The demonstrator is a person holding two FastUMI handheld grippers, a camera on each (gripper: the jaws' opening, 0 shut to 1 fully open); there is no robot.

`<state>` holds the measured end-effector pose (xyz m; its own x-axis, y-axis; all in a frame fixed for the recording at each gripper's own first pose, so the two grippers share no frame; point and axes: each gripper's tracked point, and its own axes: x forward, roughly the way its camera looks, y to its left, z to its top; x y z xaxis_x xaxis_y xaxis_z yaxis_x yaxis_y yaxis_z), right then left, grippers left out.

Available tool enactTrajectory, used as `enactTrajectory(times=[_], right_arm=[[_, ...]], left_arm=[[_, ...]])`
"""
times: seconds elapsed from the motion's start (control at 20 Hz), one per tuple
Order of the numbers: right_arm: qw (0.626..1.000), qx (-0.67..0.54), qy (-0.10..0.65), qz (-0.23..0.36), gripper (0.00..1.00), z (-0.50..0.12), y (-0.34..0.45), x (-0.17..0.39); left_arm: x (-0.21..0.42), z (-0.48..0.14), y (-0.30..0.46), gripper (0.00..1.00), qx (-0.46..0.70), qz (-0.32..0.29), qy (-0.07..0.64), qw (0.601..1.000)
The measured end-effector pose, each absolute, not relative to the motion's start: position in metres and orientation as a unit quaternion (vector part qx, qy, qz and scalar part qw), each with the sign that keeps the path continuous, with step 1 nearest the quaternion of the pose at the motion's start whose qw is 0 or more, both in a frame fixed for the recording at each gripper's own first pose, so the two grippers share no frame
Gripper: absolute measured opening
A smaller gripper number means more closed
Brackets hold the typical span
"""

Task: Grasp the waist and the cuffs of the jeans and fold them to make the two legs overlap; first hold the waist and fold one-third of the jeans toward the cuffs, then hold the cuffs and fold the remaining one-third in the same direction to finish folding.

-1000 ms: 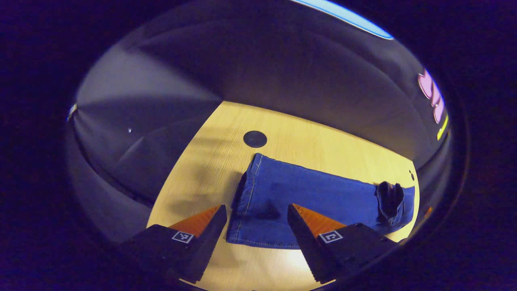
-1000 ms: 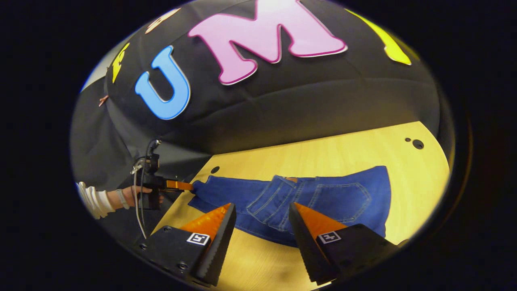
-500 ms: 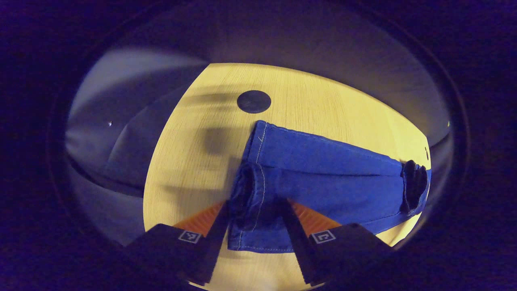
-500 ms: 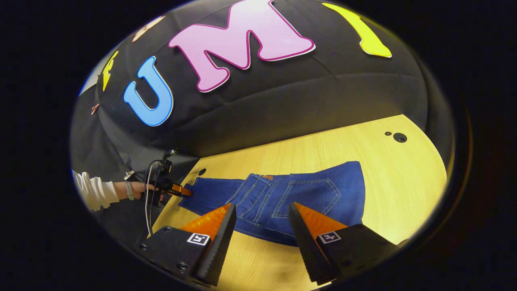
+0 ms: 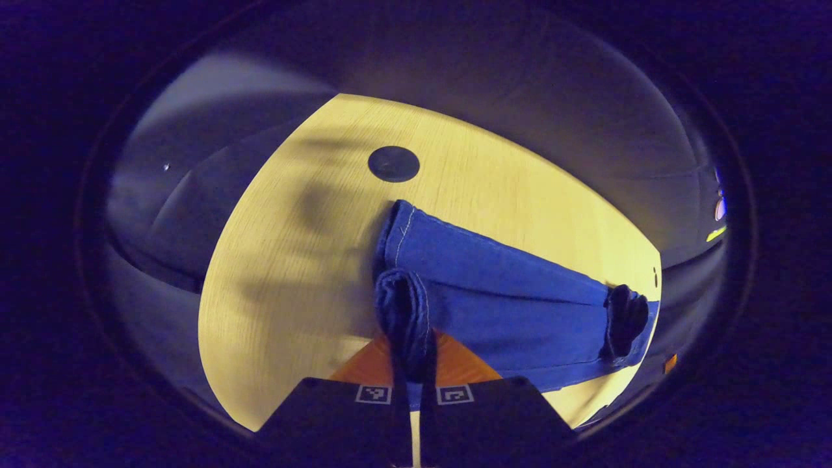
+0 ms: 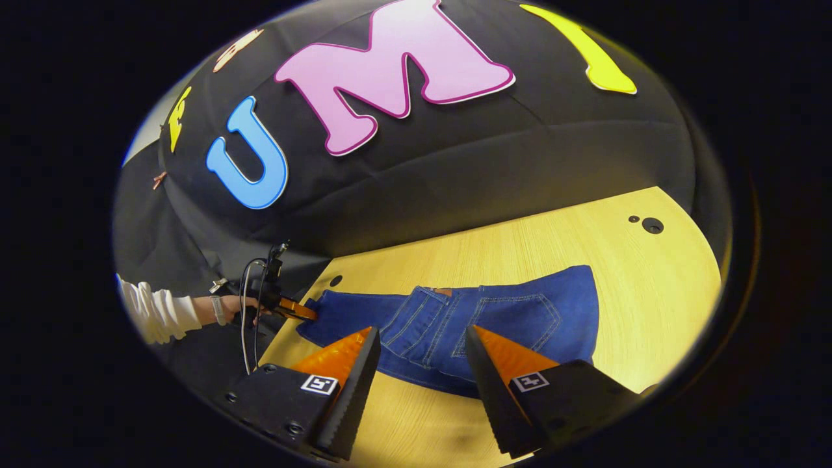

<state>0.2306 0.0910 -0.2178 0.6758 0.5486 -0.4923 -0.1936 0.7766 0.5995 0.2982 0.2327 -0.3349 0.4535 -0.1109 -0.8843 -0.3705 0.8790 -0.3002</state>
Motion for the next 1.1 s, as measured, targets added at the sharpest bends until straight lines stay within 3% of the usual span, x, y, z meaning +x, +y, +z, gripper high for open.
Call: enactTrajectory(times=[0.25,0.35,0.6,0.85,1.1], right_arm=[[0.890,0.263,0.317,0.198,0.81,-0.190,0.079,0.233],[0.896,0.264,0.301,0.192,0.81,-0.177,0.069,0.231],[0.913,0.252,0.275,0.166,0.81,-0.150,0.020,0.217],[0.935,0.202,0.257,0.136,0.81,-0.137,-0.038,0.197],[0.936,0.195,0.270,0.112,0.81,-0.154,-0.079,0.177]], left_arm=[[0.314,-0.198,0.153,0.10,-0.302,-0.017,0.413,0.859],[0.317,-0.153,0.113,0.10,-0.280,-0.055,0.392,0.875],[0.335,-0.083,-0.048,0.10,-0.246,-0.166,0.360,0.885],[0.349,-0.102,-0.202,0.10,-0.183,-0.255,0.384,0.868],[0.359,-0.216,-0.301,0.11,-0.090,-0.241,0.474,0.842]])
